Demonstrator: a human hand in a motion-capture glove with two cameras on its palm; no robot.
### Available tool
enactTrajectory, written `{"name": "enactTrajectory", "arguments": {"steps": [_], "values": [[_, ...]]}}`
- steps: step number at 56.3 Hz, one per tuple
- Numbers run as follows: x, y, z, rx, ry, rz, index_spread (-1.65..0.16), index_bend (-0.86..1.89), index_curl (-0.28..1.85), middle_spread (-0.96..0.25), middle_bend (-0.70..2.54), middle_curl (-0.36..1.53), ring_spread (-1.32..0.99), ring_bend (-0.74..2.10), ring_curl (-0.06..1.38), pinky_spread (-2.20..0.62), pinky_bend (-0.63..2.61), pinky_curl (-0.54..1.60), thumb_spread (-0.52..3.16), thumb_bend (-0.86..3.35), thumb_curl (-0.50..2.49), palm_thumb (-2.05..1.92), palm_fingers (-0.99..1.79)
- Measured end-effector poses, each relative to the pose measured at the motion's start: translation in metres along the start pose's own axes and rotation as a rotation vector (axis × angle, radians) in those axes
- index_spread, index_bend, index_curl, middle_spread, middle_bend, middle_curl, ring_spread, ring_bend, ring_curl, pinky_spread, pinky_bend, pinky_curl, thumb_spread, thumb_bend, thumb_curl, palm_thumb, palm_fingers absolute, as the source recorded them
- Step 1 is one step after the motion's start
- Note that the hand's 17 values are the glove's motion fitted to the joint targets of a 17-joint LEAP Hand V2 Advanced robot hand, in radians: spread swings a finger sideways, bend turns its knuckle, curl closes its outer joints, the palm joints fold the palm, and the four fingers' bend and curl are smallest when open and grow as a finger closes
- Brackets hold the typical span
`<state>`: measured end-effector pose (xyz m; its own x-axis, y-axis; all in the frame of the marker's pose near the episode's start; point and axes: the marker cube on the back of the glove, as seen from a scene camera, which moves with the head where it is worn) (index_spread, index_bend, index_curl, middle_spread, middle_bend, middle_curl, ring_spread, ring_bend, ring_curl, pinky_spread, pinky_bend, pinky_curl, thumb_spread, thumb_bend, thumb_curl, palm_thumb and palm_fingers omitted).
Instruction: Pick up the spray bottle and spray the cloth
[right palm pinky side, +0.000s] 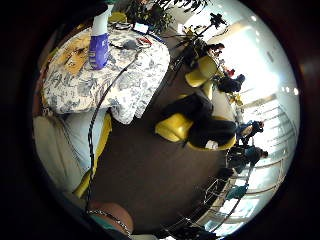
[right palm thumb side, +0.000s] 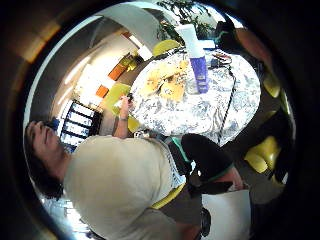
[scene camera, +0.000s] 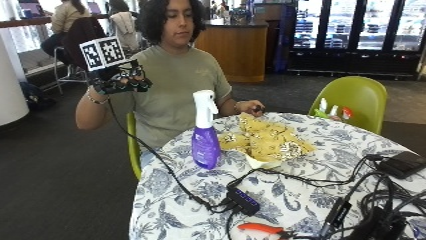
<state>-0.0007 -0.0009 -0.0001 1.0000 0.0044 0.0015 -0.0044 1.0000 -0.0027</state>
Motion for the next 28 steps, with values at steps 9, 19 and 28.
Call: {"name": "enactTrajectory", "arguments": {"steps": [9,19,28], "values": [[-0.003,-0.004,0.002,-0.016,-0.005,-0.023,-0.33,0.35,0.22,-0.05,0.28,0.16,-0.07,0.21,0.12,0.16,0.19,0.14,0.8,0.22,0.14,0.46,0.45],[0.0,-0.008,0.007,-0.039,0.001,-0.004,-0.37,0.3,0.27,-0.06,0.24,0.22,-0.09,0.2,0.16,0.19,0.18,0.19,0.98,0.16,0.19,0.49,0.46],[0.003,-0.01,0.015,-0.037,-0.027,0.018,-0.39,0.25,0.3,-0.07,0.21,0.25,-0.1,0.2,0.19,0.19,0.18,0.21,1.04,0.1,0.22,0.52,0.46]]}}
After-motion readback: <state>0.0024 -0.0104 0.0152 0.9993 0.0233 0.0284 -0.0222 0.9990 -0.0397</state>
